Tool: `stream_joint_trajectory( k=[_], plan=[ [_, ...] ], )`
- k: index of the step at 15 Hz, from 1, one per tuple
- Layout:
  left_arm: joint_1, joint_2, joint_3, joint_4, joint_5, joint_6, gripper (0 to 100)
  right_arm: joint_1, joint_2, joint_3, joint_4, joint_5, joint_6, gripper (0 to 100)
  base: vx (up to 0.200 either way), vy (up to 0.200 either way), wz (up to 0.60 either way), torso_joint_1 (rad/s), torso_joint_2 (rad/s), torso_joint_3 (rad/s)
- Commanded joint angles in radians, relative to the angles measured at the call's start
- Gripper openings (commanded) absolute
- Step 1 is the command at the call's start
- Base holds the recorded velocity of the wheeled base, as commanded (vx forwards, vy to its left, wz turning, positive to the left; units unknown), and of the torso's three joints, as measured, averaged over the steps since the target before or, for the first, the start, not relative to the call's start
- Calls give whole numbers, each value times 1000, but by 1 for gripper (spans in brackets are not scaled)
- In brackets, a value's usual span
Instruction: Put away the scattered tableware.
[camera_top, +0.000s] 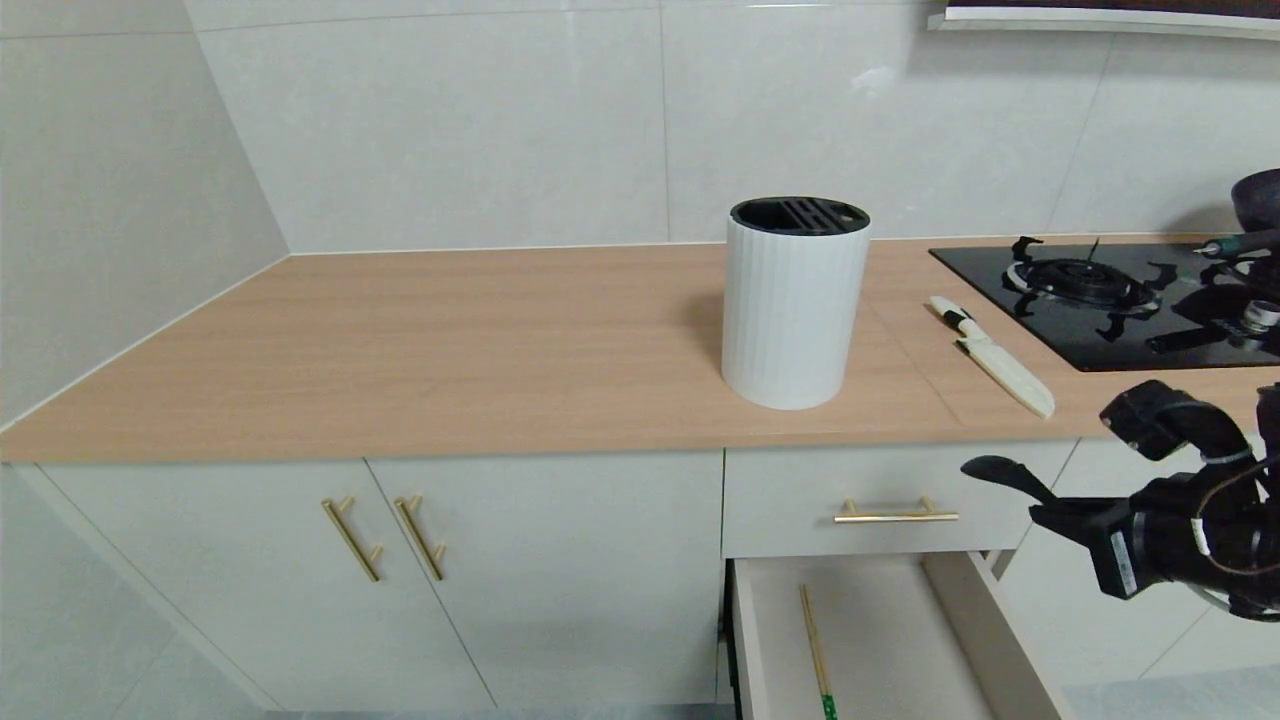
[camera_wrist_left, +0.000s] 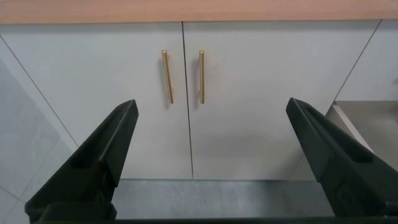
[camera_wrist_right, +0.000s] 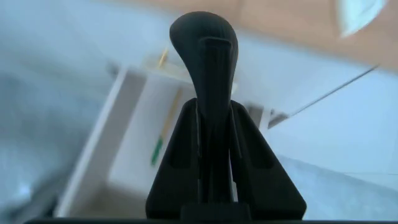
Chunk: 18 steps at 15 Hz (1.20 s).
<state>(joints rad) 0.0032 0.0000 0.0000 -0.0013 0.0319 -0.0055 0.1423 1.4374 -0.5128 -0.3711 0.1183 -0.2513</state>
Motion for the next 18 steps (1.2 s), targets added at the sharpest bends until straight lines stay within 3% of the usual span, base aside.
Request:
stream_joint_trajectory(
  k=[1, 5, 18],
  plan=[
    [0, 0, 0, 0, 0, -1, 100, 13, 21, 65, 0, 1, -75, 0, 0, 0, 0, 0, 0, 0],
    [0, 0, 0, 0, 0, -1, 100, 68, 109, 92, 0, -3, -89, 0, 0, 0, 0, -40, 95, 61],
    [0, 0, 0, 0, 0, -1, 100, 74, 296, 105, -121, -14, -86, 0, 0, 0, 0, -161, 452, 288]
  ],
)
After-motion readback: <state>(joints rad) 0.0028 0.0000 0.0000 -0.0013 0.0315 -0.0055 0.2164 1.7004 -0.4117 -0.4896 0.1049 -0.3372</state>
